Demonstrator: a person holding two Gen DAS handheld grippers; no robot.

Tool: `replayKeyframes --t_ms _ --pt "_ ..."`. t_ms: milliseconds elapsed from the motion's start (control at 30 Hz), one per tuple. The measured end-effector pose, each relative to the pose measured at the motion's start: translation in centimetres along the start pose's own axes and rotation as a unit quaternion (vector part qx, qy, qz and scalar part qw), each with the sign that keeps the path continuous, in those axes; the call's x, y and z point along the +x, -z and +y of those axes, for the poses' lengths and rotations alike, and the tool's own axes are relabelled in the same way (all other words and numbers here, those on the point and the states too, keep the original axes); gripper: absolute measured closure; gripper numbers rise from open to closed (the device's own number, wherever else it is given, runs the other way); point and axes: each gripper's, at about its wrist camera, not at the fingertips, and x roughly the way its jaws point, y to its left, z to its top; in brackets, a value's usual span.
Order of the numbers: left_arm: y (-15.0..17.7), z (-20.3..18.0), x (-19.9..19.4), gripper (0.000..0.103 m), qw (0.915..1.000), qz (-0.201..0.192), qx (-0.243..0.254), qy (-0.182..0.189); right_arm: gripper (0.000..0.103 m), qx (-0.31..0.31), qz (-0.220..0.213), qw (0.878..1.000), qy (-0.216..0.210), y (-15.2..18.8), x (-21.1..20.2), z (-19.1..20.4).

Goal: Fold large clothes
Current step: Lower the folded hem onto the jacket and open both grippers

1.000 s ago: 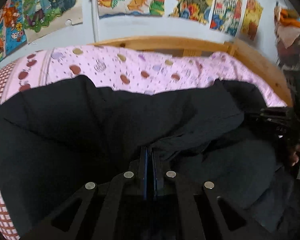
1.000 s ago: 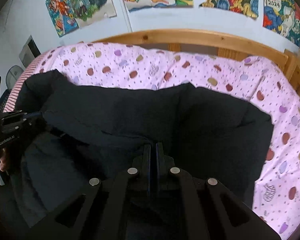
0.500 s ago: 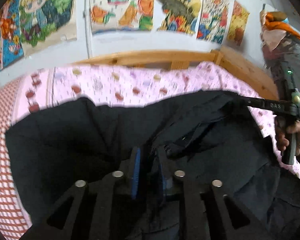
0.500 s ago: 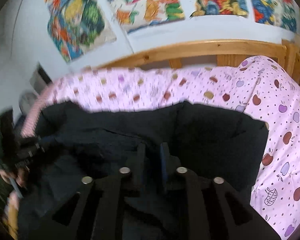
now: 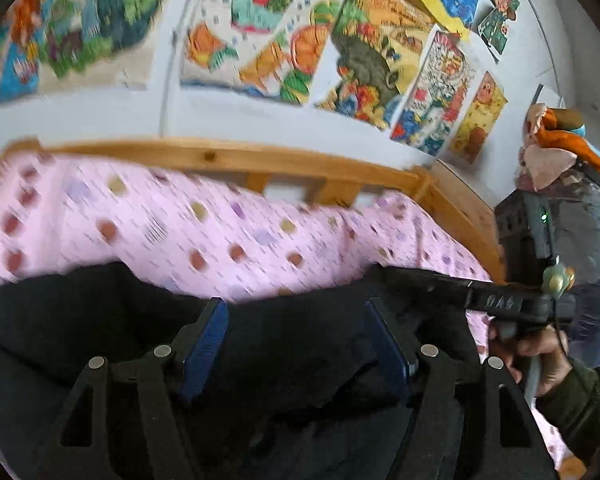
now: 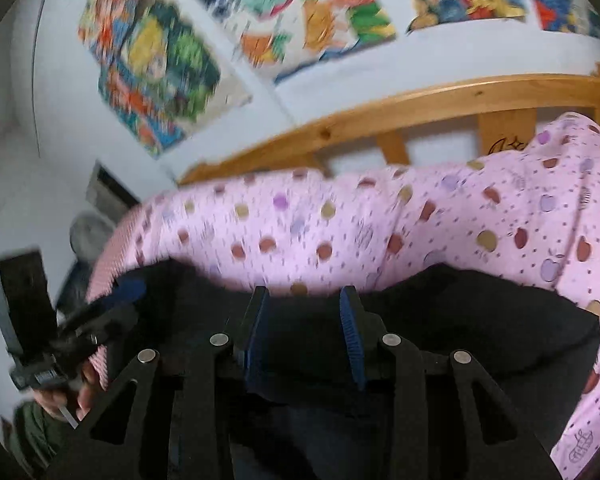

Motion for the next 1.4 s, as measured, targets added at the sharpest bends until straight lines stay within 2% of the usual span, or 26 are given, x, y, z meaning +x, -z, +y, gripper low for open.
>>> replayKeyframes --t_ms 100,200,333,467,633,800,900,1000,1033,1067,1133,1300,1400 --pt "1.7 -0.5 1.7 0.035 0.9978 0.05 0.044 -0.009 0.071 -0.037 0.045 0.998 0.01 1.7 1.2 0.2" --pt "3.8 -1.1 3.1 0.038 0.9887 0.091 0.116 -0.028 0.071 -0.075 0.081 0.993 0.035 3.2 1.8 -0.2" --pt "4.5 -1.3 4.4 0.039 0.9797 0.12 0.152 -0.049 0.073 -0.064 0.097 0.993 0.037 4.1 2.9 -1.3" --pt "5.6 -2.0 5.8 0.039 0.9634 0.15 0.206 -0.083 0.073 -0.085 0.117 0.988 0.056 5.0 4.9 -1.2" --pt "5.8 -1.1 6.9 0.039 0.9658 0.156 0.192 -0.078 0.073 -0.103 0.117 0.985 0.067 6.0 6.2 -1.1" --pt "5.8 -1.7 6.1 0.039 0.9665 0.13 0.206 -0.08 0.073 -0.11 0.095 0.987 0.073 6.8 5.9 -0.9" --pt "5.5 -2.1 4.3 0.038 0.9684 0.104 0.212 -0.079 0.071 -0.117 0.081 0.987 0.069 6.8 4.2 -0.2" --pt "5.1 -2.6 2.7 0.036 0.9729 0.08 0.201 -0.081 0.055 -0.118 0.064 0.988 0.076 7.0 1.3 0.8" --pt "5.0 -2.8 2.1 0.033 0.9754 0.071 0.192 -0.082 0.045 -0.119 0.058 0.988 0.082 7.0 0.6 1.1" --pt "4.9 -3.0 1.3 0.027 0.9782 0.059 0.182 -0.08 0.043 -0.119 0.047 0.987 0.095 7.3 -0.8 1.5" --pt "5.0 -3.4 -0.3 0.022 0.981 0.033 0.172 -0.083 0.043 -0.119 0.039 0.986 0.108 8.0 -2.8 1.3" --pt "5.4 -4.5 -4.2 0.017 0.9854 -0.017 0.146 -0.085 0.043 -0.128 0.003 0.981 0.149 9.4 -7.0 1.2" --pt "6.1 -5.2 -6.6 0.01 0.988 -0.044 0.125 -0.079 0.032 -0.123 -0.027 0.98 0.153 9.1 -8.9 1.6"
